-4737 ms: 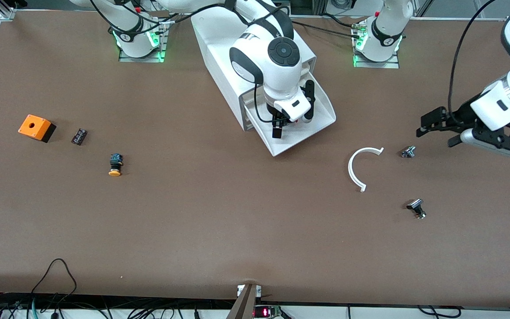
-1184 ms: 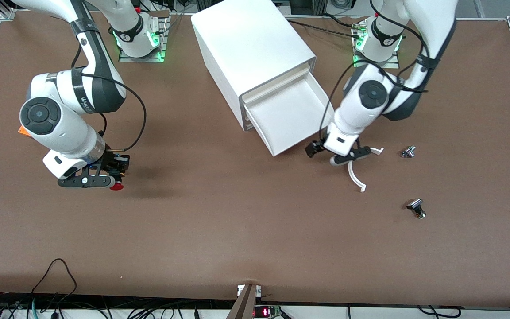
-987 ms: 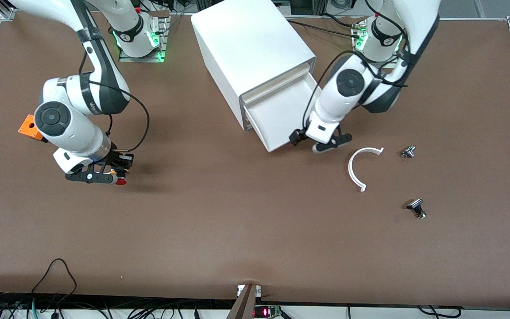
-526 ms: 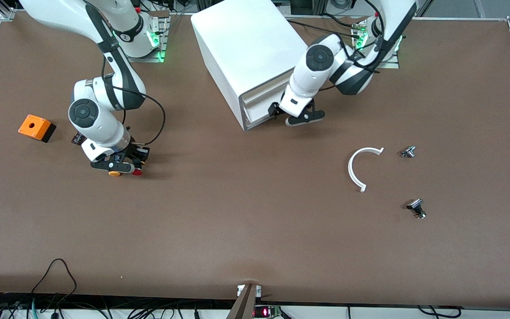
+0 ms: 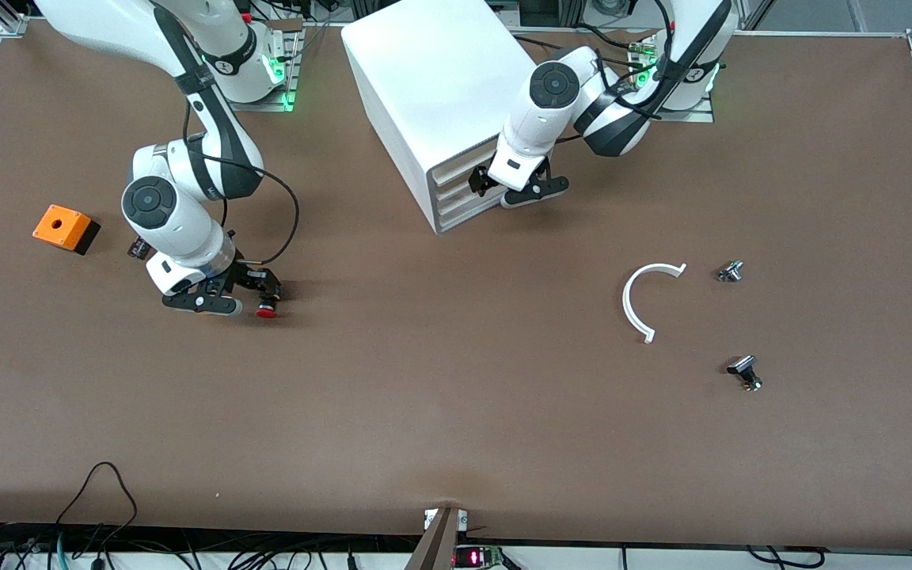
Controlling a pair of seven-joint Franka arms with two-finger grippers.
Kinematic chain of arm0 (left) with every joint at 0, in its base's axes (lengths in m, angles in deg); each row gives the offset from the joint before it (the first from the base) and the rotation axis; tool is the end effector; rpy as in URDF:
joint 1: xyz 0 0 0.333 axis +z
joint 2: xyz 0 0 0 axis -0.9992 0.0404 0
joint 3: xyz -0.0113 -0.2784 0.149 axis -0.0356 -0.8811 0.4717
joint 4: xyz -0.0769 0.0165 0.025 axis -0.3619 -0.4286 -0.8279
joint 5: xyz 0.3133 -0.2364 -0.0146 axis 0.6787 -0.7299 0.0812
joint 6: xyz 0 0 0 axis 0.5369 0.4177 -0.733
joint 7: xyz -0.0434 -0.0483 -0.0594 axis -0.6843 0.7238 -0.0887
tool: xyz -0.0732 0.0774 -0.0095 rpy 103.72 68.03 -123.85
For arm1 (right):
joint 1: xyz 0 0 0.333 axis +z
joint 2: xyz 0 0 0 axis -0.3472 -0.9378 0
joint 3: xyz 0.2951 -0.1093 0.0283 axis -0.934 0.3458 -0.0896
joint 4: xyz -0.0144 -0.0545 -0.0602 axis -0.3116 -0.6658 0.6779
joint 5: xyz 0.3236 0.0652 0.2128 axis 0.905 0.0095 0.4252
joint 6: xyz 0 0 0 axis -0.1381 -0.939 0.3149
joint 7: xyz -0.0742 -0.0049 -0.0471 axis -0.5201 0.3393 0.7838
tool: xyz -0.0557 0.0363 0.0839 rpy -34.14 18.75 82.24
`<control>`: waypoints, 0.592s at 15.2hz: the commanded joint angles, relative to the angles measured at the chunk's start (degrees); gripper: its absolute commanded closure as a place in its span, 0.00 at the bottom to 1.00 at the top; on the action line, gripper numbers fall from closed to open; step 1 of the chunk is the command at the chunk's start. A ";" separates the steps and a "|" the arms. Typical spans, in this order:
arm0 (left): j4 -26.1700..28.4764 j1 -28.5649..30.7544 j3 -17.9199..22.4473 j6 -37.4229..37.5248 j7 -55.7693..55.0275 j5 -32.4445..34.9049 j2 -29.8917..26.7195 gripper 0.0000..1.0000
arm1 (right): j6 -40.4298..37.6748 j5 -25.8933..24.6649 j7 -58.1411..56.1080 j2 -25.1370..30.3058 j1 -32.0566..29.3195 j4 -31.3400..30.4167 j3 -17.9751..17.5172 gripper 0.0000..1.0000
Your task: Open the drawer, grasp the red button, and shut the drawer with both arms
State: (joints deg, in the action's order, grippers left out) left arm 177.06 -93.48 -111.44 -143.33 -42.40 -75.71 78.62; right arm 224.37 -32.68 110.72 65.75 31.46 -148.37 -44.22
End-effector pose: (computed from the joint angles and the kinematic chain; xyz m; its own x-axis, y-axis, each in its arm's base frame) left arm 0.3732 -0.4042 0.2764 0.9206 0.3607 -0.1496 0.3790 -0.9177 0.1190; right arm 0.5745 0.1270 0.2658 0.9934 -0.0954 0.0630 -0.0970 -0.9950 0.0227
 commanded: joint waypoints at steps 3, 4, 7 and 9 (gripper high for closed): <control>-2.10 5.52 7.19 0.00 8.65 -0.44 -3.22 0.00 | -10.13 0.84 0.12 2.05 -0.86 7.33 -0.87 0.01; -3.07 6.57 8.26 0.62 14.10 -0.44 -4.27 0.00 | -13.03 0.84 0.12 2.32 -0.86 9.18 -0.87 0.01; -8.68 10.00 11.33 7.36 25.11 -0.44 -6.38 0.00 | -21.91 1.01 0.56 3.11 -0.60 15.86 -0.87 0.01; -15.88 10.28 15.98 15.78 31.43 -0.35 -7.18 0.00 | -24.99 1.01 1.34 3.29 -0.42 20.34 -0.87 0.01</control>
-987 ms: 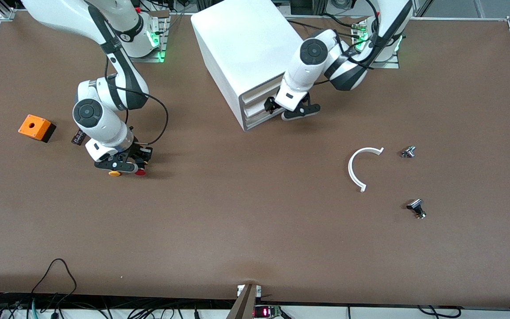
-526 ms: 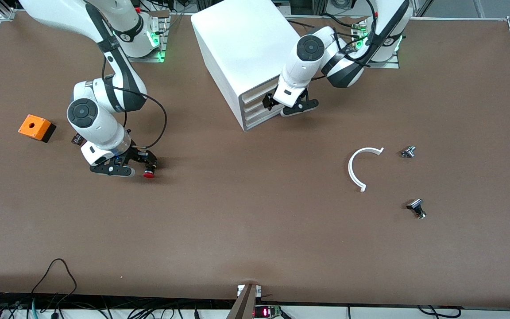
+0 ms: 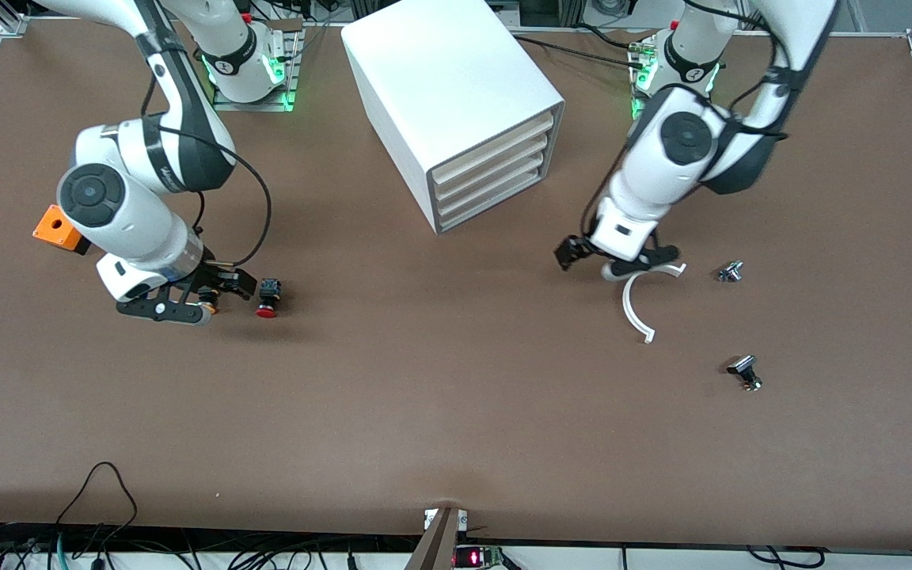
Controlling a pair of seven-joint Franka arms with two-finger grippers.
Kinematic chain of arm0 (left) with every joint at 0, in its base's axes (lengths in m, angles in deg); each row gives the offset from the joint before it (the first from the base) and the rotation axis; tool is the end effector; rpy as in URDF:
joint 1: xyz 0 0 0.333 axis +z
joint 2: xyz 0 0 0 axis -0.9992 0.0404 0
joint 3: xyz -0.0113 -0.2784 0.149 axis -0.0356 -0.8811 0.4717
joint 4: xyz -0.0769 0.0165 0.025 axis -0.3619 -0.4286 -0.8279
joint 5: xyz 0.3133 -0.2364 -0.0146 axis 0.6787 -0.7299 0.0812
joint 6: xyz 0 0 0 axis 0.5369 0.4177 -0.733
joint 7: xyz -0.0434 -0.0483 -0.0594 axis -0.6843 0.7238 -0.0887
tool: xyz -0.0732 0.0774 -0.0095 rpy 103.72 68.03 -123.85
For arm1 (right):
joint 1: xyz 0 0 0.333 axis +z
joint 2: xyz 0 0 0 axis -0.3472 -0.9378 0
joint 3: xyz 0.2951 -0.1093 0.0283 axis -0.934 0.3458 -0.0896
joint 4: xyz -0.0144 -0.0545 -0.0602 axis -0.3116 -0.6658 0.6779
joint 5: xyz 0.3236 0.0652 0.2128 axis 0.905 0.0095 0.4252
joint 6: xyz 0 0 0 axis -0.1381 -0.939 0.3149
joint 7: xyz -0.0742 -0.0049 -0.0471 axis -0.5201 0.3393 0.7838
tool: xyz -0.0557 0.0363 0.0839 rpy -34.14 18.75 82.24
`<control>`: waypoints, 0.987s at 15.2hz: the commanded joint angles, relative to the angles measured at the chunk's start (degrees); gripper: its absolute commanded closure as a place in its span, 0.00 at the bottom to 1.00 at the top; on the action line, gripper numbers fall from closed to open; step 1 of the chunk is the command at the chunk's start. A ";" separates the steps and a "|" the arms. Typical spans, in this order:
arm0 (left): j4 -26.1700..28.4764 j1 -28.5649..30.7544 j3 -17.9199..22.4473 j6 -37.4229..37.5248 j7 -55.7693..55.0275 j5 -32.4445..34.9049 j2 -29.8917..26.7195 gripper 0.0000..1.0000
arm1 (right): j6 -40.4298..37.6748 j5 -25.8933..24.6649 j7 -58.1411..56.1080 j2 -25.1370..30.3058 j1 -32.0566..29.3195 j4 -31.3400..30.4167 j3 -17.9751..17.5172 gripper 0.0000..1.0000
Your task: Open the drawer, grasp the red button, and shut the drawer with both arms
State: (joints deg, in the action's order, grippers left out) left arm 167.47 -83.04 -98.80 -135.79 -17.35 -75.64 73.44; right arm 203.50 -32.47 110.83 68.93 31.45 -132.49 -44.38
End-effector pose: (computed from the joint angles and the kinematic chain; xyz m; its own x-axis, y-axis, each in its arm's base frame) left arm 0.5407 -0.2353 0.3591 0.9419 0.3336 0.0390 0.3242 -0.9333 0.1544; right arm 0.6156 0.1332 0.3880 0.9924 -0.1168 0.0390 -0.1186 -0.9918 0.0472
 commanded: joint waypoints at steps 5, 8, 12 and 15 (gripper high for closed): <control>-21.24 0.80 10.55 32.85 24.14 -0.42 -4.99 0.00 | -6.25 0.81 2.74 2.65 -5.83 11.15 -0.71 0.01; -24.69 0.71 15.04 41.58 30.75 -0.42 -7.35 0.00 | -12.81 0.89 2.73 6.86 -8.92 11.16 -0.36 0.01; -23.73 0.80 16.11 44.15 31.99 -0.42 -10.35 0.00 | -16.18 1.59 -8.29 8.11 -14.37 11.43 0.95 0.00; -23.90 0.63 16.02 44.67 31.47 -0.42 -10.53 0.00 | -18.81 2.39 -9.67 10.03 -14.38 10.55 1.48 0.01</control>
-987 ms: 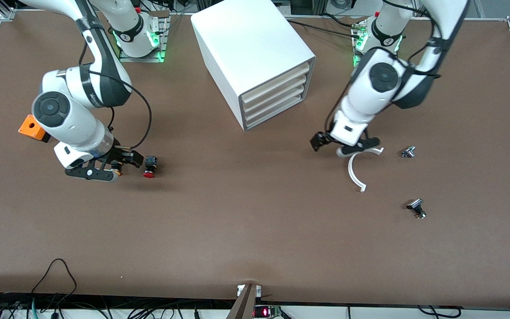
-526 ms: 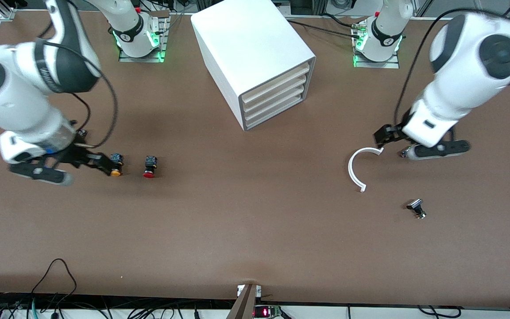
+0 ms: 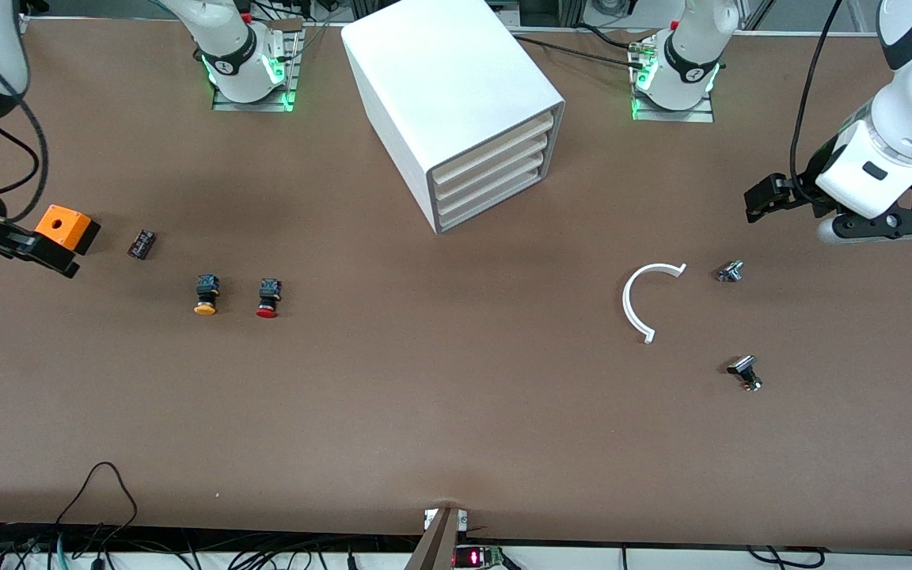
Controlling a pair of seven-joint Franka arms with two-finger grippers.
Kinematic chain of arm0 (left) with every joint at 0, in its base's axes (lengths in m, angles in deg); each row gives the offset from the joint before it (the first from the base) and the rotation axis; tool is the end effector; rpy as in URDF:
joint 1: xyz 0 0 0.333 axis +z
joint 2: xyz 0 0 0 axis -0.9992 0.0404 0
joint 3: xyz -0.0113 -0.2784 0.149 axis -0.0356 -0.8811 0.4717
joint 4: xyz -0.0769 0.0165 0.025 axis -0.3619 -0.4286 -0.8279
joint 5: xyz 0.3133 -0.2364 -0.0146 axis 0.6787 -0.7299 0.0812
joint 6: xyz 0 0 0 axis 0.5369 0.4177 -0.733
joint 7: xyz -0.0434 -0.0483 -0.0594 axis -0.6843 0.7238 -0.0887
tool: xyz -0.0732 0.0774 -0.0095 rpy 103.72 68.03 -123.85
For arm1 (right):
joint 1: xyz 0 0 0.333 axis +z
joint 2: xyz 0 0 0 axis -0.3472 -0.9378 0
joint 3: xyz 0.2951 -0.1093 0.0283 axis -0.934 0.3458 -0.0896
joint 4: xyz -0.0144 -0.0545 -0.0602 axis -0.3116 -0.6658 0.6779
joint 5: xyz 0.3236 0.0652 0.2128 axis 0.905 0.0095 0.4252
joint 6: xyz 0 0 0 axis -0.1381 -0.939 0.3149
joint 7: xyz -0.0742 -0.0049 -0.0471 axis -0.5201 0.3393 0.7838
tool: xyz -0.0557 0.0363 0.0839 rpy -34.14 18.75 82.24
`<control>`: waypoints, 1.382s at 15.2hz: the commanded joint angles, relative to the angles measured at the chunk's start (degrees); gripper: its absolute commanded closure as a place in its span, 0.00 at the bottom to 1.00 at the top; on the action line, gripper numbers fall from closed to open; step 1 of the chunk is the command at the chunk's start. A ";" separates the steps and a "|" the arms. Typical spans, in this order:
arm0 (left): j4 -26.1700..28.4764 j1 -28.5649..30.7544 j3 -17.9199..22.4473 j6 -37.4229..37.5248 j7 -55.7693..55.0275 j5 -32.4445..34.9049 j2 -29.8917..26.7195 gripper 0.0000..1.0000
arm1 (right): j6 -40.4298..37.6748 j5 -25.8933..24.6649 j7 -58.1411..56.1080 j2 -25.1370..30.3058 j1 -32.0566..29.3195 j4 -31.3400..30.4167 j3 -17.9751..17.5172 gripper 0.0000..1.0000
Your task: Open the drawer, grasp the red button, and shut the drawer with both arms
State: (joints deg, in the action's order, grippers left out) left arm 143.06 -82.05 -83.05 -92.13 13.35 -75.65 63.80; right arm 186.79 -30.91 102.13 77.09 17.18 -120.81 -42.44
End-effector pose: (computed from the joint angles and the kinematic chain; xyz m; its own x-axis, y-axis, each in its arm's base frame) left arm 0.5608 -0.0707 0.5758 0.9947 0.0877 -0.0541 0.0868 -0.9960 -0.0193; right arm 0.6113 -0.0421 0.5478 0.9592 -0.2704 0.0831 -0.2737 -0.9613 0.0309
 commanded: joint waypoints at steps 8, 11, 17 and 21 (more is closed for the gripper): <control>-0.81 -0.36 0.18 3.57 1.03 -0.93 -0.19 0.00 | -10.54 0.91 -6.75 4.87 0.06 -2.54 0.51 0.00; -0.90 -0.36 0.18 3.57 1.03 -1.02 -0.19 0.00 | -11.86 0.83 -7.98 6.97 0.15 -3.67 -0.28 0.00; -0.98 -0.36 0.27 3.39 1.12 -1.11 0.16 0.00 | -9.33 0.83 -13.61 10.84 0.06 -9.56 0.42 0.00; -0.98 -0.27 0.27 3.30 1.12 -1.11 0.25 0.00 | -5.53 0.83 -14.23 15.42 -0.02 -16.34 0.95 0.00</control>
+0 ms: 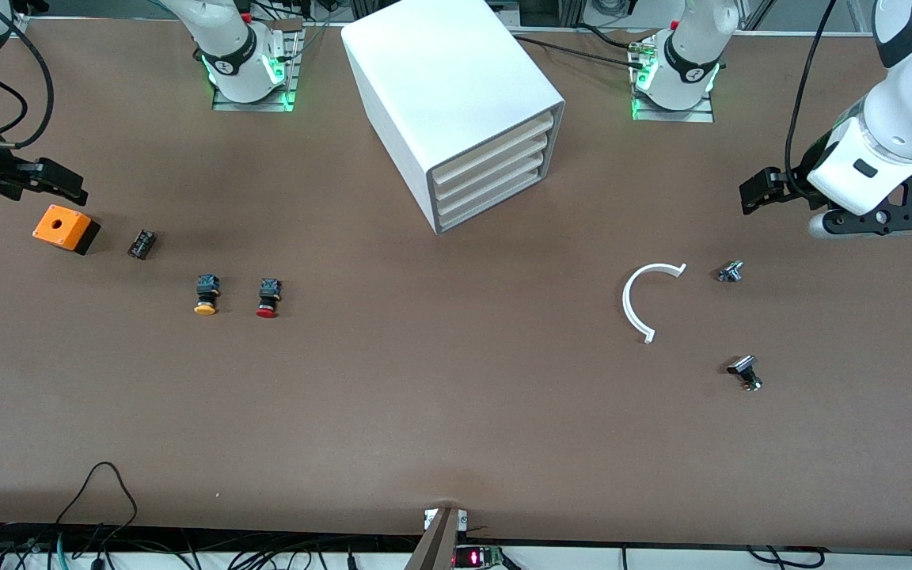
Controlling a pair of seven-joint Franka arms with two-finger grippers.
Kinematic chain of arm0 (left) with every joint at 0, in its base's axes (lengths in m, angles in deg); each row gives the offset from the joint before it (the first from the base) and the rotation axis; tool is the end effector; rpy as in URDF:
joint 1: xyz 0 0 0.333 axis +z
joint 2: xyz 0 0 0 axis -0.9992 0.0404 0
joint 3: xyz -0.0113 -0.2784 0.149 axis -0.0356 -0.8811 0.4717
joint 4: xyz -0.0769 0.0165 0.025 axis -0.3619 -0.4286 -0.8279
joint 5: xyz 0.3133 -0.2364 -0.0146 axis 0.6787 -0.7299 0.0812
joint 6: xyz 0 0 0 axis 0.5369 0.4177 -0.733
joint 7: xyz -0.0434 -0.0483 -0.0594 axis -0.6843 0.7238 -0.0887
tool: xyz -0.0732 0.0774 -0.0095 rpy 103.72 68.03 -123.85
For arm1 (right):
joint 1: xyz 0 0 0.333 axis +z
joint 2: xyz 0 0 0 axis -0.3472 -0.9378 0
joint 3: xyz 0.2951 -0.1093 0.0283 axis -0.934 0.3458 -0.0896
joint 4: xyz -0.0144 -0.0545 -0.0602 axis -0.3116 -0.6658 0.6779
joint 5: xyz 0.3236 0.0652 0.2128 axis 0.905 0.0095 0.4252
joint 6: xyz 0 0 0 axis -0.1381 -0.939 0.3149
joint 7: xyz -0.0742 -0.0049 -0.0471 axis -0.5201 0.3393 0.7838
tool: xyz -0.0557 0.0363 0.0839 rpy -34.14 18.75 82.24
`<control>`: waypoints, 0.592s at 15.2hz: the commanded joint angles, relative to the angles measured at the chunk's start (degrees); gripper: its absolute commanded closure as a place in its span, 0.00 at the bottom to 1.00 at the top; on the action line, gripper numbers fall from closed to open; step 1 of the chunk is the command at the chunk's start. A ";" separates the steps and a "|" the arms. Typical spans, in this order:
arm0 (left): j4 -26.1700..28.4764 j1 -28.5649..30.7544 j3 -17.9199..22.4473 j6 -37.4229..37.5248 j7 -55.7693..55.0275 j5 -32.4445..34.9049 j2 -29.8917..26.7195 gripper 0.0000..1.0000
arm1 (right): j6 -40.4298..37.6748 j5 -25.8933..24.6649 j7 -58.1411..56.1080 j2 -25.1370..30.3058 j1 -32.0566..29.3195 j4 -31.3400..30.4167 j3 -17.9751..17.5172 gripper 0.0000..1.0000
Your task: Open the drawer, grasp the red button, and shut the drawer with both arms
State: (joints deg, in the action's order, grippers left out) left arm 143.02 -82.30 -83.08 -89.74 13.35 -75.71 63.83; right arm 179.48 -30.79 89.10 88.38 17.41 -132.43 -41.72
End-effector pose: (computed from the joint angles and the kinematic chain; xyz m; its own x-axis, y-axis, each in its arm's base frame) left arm 0.5559 -0.0728 0.5725 0.9920 0.0836 -0.0948 0.0813 -0.9963 -0.0272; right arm 0.5354 -0.0429 0.5522 0.9964 -0.0616 -0.0591 -0.0590 -0.9973 0.0439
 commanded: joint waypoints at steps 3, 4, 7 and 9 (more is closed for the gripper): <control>-0.94 -0.11 0.30 0.91 1.03 -1.05 0.14 0.00 | 1.51 0.71 -2.08 4.21 -0.25 -4.64 0.23 0.00; -0.94 -0.11 0.30 0.91 1.03 -1.05 0.14 0.00 | 1.34 0.71 -2.08 4.21 -0.25 -4.64 0.23 0.00; -0.94 -0.11 0.30 0.91 1.03 -1.05 0.14 0.00 | 1.34 0.79 -2.08 4.04 -0.25 -4.37 0.23 0.00; -0.94 -0.11 0.30 0.91 1.03 -1.05 0.14 0.00 | 1.51 0.71 -2.08 3.95 -0.16 -4.20 0.23 0.00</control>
State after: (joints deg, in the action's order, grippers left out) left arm 143.02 -82.30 -83.07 -89.74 13.35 -75.71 63.84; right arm 180.22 -30.79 88.19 91.26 17.41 -135.65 -41.54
